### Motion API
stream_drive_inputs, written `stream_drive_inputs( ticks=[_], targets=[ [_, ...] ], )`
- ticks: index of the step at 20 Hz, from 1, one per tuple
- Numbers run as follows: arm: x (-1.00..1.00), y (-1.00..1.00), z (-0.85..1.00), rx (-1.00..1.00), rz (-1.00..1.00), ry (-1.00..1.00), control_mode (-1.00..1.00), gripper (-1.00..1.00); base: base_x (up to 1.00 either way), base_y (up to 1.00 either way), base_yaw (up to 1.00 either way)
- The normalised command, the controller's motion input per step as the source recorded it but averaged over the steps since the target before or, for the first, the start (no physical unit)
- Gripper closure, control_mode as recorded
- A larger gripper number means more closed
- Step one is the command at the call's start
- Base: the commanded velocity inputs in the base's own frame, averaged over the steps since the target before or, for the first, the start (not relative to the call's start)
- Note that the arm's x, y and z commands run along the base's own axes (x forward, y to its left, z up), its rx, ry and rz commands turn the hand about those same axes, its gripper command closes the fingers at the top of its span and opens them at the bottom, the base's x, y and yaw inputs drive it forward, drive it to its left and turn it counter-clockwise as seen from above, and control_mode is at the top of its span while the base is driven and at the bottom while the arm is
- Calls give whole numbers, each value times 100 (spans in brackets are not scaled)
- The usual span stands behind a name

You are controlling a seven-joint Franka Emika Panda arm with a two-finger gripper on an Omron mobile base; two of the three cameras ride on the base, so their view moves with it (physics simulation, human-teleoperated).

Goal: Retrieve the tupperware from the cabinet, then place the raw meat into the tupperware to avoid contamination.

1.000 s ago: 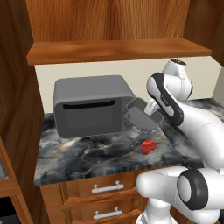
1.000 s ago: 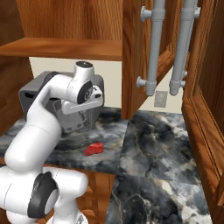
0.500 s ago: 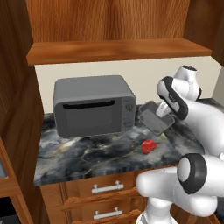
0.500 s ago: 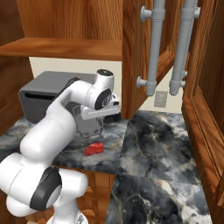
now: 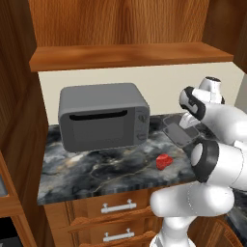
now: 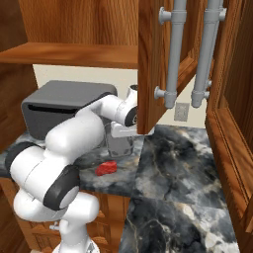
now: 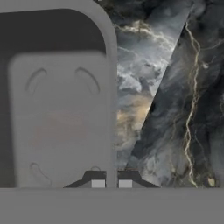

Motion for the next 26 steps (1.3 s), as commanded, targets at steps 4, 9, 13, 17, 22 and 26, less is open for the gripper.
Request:
stream_drive_inputs(
  ticks=[4, 9, 13, 17, 22, 26],
  targets=[
    [58, -36, -23, 0, -11, 13, -100, 100, 0, 0, 0],
    [43, -10, -29, -3, -4, 10, -100, 100, 0, 0, 0],
    [18, -3, -47, -5, -2, 8, -100, 100, 0, 0, 0],
    [14, 0, -52, -4, -2, 7, -100, 100, 0, 0, 0],
    [18, -3, -45, -4, -2, 4, -100, 100, 0, 0, 0],
    [19, -1, -31, -1, -1, 1, -100, 100, 0, 0, 0]
  ],
)
